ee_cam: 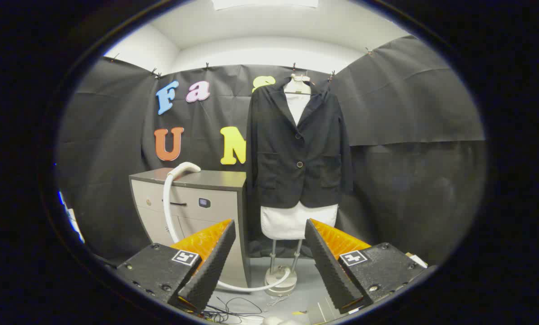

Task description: Iron the clothes twice with a garment steamer, once on the left side and once on the right side.

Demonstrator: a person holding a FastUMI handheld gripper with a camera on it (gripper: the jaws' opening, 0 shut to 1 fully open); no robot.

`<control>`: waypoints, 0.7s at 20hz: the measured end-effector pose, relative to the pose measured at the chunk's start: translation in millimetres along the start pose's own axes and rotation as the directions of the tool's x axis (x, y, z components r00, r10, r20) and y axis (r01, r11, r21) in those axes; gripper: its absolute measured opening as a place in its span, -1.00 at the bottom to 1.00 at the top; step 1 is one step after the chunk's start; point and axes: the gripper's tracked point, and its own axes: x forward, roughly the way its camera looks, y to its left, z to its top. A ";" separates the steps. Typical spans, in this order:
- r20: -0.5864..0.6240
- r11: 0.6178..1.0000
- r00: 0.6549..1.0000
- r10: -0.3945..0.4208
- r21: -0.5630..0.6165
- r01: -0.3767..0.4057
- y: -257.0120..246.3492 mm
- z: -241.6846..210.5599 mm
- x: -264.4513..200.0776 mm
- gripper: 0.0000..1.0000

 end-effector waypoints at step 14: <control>-0.052 0.998 0.998 -0.031 0.044 0.033 4.8 6.4 2.6 0.97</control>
